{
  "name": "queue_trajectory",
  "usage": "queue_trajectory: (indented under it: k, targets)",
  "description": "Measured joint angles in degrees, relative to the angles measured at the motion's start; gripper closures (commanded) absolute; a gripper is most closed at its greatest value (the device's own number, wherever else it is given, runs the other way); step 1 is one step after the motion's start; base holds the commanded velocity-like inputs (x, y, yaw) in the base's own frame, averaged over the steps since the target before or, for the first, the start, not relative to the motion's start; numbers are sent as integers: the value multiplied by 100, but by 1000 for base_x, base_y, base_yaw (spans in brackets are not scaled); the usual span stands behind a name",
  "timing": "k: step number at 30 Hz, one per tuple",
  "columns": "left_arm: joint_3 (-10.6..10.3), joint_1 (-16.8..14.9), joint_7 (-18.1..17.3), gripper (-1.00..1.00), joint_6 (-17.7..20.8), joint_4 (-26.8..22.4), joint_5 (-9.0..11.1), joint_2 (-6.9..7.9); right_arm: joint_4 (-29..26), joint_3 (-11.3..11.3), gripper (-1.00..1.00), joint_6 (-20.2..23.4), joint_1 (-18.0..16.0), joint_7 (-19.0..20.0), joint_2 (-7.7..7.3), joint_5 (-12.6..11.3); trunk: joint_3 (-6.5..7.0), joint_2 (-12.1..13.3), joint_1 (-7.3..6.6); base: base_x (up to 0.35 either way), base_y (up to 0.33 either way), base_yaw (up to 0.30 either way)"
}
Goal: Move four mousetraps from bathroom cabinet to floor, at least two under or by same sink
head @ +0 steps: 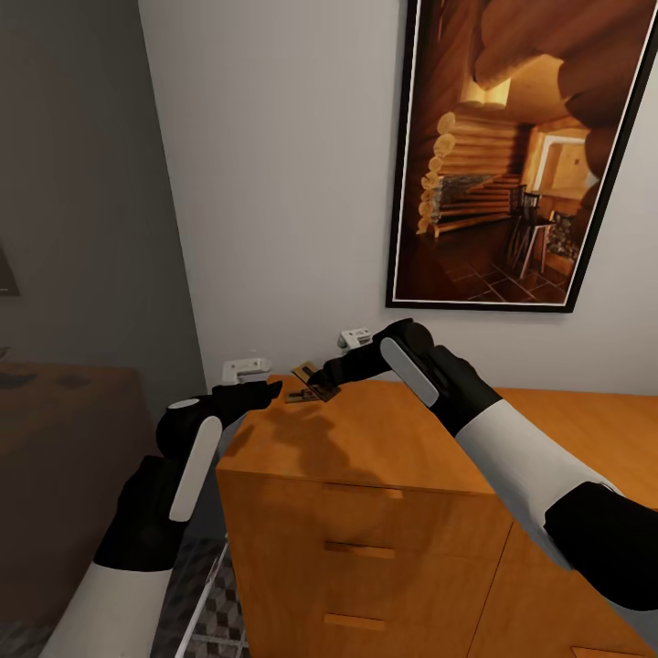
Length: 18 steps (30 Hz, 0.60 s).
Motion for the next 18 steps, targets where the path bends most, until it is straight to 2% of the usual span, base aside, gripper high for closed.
queue_trajectory:
  k: [12, 14, 16, 17, 18]
  targets:
    - [43, 0, -3, -100, -29, -4, 21, -4, 0, -2, 100, 0, 0, -34, 7, 0, 0, 0, 0, 0, 0, 0]
    - [-20, 19, -67, -100, -94, 60, 86, 62, 69, -71, 100, 5, 66, -101, -54, 120, 0, 0, 0, 0, 0, 0]
    - [28, 37, -130, -100, -157, 124, 137, 127, 134, -11, 100, 5, 113, -167, -114, 227, 0, 0, 0, 0, 0, 0]
    - [28, 37, -162, -100, -172, 133, 139, 159, 167, -11, 100, 5, 113, -196, -115, 272, 0, 0, 0, 0, 0, 0]
    - [60, 50, -194, -100, -199, 115, 160, 126, 199, 21, 100, 5, 110, -225, -82, 294, 0, 0, 0, 0, 0, 0]
